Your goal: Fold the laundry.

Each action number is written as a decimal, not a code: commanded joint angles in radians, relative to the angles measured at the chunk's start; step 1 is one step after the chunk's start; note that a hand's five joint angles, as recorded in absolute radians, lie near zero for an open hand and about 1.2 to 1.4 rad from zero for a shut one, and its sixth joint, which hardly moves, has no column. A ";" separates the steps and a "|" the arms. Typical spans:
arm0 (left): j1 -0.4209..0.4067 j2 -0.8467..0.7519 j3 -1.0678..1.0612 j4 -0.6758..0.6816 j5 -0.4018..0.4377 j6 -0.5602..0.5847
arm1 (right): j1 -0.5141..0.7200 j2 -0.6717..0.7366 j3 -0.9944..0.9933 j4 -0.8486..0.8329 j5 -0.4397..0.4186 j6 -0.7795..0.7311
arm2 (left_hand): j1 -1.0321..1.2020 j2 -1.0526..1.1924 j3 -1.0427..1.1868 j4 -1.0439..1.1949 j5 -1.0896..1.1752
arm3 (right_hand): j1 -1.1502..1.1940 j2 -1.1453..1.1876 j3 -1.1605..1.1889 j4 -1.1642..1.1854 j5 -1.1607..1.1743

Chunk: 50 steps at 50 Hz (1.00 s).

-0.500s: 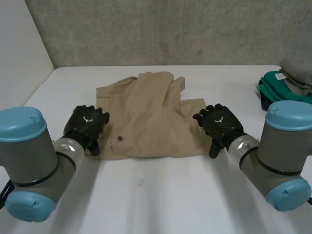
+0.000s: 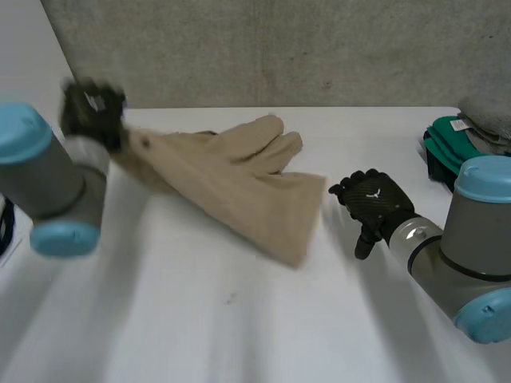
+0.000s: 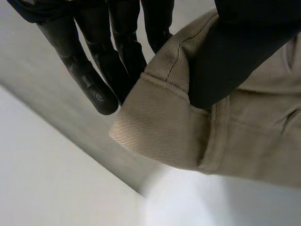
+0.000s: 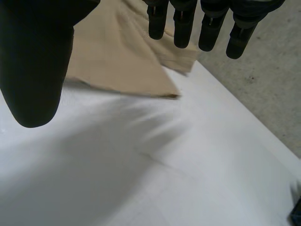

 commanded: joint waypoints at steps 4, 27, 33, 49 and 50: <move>-0.093 0.023 0.353 0.158 0.102 -0.049 | -0.014 -0.026 -0.008 0.014 0.007 0.012 | 0.242 0.206 0.226 0.203 0.239 | -0.050 -0.036 -0.034 -0.037 -0.035; -0.290 -0.093 0.082 -0.069 0.441 -0.222 | -0.088 -0.036 -0.021 0.030 -0.057 0.017 | -0.944 -0.980 -0.960 -0.983 -0.947 | -0.047 -0.033 -0.031 -0.035 -0.032; -0.255 0.064 -0.035 -0.073 0.212 -0.201 | -0.052 -0.062 -0.052 0.065 -0.155 -0.035 | -0.938 -0.974 -0.954 -0.977 -0.941 | 0.026 0.040 0.042 0.039 0.041; -0.118 0.284 -0.424 -0.511 0.022 -0.239 | 0.162 0.179 -0.412 0.189 -0.313 -0.175 | -0.759 -0.795 -0.775 -0.798 -0.762 | 0.370 0.384 0.386 0.382 0.385; -0.109 0.288 -0.437 -0.512 0.020 -0.244 | 0.172 0.202 -0.437 0.188 -0.312 -0.178 | -0.759 -0.795 -0.775 -0.798 -0.762 | 0.370 0.384 0.386 0.382 0.385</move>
